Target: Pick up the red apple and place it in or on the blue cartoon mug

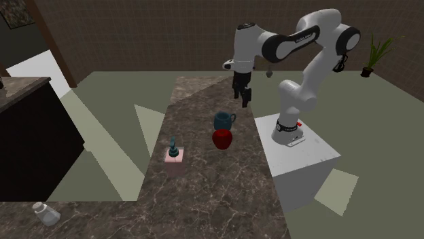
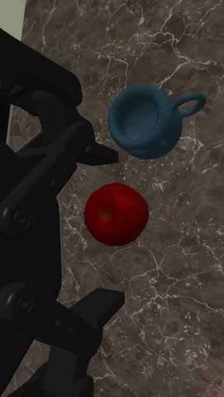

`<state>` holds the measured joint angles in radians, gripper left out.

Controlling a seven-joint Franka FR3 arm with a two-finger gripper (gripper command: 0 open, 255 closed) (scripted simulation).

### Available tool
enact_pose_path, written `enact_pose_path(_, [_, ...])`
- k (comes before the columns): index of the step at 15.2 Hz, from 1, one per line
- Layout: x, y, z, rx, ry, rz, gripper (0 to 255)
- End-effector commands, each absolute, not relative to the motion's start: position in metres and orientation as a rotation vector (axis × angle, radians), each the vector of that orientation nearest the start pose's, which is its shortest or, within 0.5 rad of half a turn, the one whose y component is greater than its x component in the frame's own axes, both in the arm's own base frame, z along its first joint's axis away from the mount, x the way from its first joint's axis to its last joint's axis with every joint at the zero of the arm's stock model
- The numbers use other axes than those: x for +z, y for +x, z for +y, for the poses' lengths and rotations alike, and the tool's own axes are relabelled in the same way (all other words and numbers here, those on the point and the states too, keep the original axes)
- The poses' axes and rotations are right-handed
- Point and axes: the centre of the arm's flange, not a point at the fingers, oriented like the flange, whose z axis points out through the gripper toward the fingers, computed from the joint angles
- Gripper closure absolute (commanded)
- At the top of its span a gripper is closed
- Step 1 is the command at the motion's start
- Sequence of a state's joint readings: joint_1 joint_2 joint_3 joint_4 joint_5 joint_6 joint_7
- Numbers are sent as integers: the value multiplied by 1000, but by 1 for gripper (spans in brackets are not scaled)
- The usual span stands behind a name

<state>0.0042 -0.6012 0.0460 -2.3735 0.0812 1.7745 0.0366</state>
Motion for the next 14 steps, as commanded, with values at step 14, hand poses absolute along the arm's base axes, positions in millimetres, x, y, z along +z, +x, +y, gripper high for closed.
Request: enact_pose_path(14, [412,462,47,-1,-3135,1,0])
